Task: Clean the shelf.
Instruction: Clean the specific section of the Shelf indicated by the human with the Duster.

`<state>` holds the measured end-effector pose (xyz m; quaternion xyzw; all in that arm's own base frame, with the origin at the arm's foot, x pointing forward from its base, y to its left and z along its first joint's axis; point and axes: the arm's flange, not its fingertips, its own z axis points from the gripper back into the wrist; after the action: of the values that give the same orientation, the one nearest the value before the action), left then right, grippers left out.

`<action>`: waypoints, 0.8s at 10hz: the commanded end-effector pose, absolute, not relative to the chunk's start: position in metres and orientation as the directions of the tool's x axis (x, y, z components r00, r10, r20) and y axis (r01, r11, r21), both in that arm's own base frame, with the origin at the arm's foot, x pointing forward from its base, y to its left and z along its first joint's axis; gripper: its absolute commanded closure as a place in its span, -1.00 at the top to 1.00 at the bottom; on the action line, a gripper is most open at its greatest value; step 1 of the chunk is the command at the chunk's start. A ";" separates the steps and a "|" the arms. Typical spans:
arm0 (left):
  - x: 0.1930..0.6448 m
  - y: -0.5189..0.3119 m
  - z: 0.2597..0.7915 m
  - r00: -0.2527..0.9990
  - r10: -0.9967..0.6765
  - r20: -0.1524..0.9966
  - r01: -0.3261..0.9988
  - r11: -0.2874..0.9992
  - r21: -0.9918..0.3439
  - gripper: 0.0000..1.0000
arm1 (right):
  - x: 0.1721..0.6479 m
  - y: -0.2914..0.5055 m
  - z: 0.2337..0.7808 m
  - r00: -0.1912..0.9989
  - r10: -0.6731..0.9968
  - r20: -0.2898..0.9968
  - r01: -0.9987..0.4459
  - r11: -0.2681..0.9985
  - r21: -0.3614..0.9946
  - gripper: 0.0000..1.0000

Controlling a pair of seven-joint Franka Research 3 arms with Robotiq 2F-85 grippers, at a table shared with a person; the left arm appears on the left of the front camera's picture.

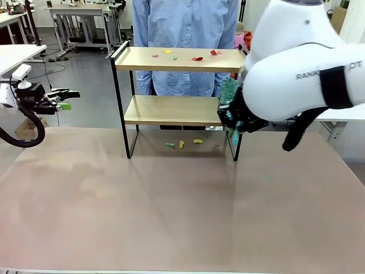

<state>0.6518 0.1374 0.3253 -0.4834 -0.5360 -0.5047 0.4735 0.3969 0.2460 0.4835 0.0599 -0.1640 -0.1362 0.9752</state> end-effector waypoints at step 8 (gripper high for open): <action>0.651 0.136 0.327 -0.099 0.041 0.994 0.995 0.029 0.098 1.00 | 0.365 0.244 0.509 0.900 -0.079 0.428 -0.018 0.976 0.219 -0.74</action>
<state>0.6519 0.1374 0.3252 -0.4834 -0.5360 -0.5048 0.4735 0.3764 0.2544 0.5022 0.0649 -0.2083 -0.0688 0.9735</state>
